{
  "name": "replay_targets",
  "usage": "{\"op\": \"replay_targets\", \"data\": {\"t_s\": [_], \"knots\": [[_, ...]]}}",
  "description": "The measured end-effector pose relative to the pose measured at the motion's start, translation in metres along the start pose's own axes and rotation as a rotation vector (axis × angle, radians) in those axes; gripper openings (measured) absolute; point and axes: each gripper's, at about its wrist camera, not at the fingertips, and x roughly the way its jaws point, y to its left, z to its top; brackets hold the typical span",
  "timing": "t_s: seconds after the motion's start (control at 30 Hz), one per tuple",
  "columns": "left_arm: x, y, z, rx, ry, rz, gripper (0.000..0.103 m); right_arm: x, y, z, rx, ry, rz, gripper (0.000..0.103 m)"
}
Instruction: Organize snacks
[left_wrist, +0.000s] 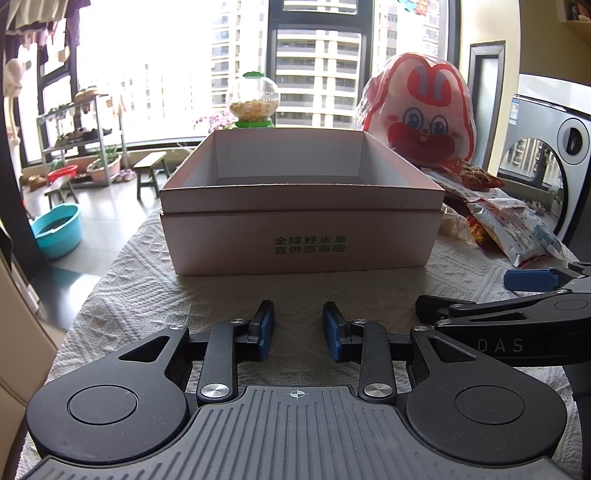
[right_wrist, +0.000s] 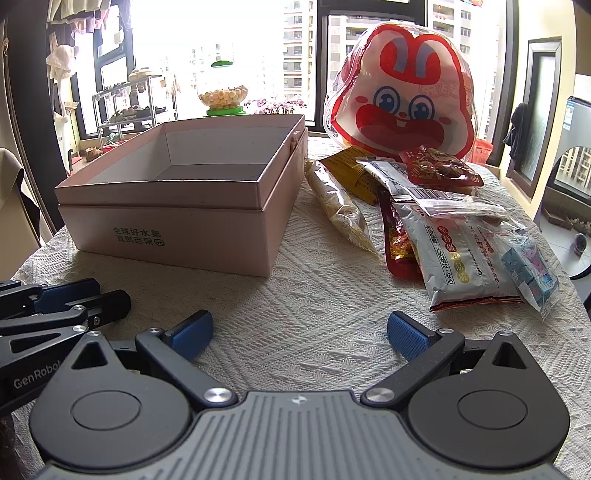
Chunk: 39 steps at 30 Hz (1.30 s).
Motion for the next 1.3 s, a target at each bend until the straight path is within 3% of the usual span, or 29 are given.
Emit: {"op": "replay_targets", "data": {"t_s": [1.3], "knots": [[0.0008, 0.0026, -0.0005, -0.001, -0.001, 0.0, 0.034, 0.0002, 0.0003, 0.0002, 0.0, 0.0, 0.0, 0.101]]}}
